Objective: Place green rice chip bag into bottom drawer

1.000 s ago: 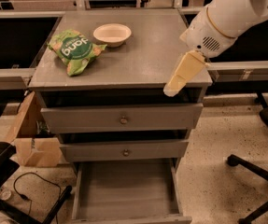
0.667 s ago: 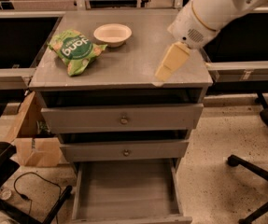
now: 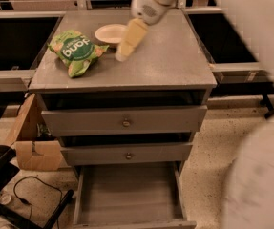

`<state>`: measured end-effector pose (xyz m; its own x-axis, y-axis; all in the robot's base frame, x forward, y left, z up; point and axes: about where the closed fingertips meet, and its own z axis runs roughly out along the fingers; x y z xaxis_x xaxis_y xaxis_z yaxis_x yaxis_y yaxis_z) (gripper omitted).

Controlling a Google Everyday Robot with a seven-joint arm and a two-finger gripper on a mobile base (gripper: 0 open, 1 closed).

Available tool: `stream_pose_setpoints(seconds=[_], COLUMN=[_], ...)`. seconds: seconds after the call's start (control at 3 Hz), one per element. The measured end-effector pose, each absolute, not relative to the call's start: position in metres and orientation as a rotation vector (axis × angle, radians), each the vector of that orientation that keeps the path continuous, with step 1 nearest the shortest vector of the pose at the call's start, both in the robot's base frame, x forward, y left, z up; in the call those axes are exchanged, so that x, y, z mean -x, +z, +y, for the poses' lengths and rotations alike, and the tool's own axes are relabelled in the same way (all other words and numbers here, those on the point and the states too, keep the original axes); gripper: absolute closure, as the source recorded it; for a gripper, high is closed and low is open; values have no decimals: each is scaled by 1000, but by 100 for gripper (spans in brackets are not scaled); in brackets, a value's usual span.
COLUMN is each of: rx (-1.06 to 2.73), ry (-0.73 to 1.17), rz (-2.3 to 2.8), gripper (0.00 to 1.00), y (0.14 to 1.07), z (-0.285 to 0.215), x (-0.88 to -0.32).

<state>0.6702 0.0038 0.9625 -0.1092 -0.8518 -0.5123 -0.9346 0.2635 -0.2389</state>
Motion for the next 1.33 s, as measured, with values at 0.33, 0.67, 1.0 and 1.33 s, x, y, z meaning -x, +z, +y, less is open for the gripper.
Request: stream_pose_setpoints(seconds=[0.33,0.67,1.0,1.33], rx=[1654,1666,1642,1598], ry=[217,228,229,201], rz=[1973,1933,1954,2011], gripper=[0,0,0,0], y=[958,968,962,945], z=[75,98,101,117], x=[-704,-707,-709,-726])
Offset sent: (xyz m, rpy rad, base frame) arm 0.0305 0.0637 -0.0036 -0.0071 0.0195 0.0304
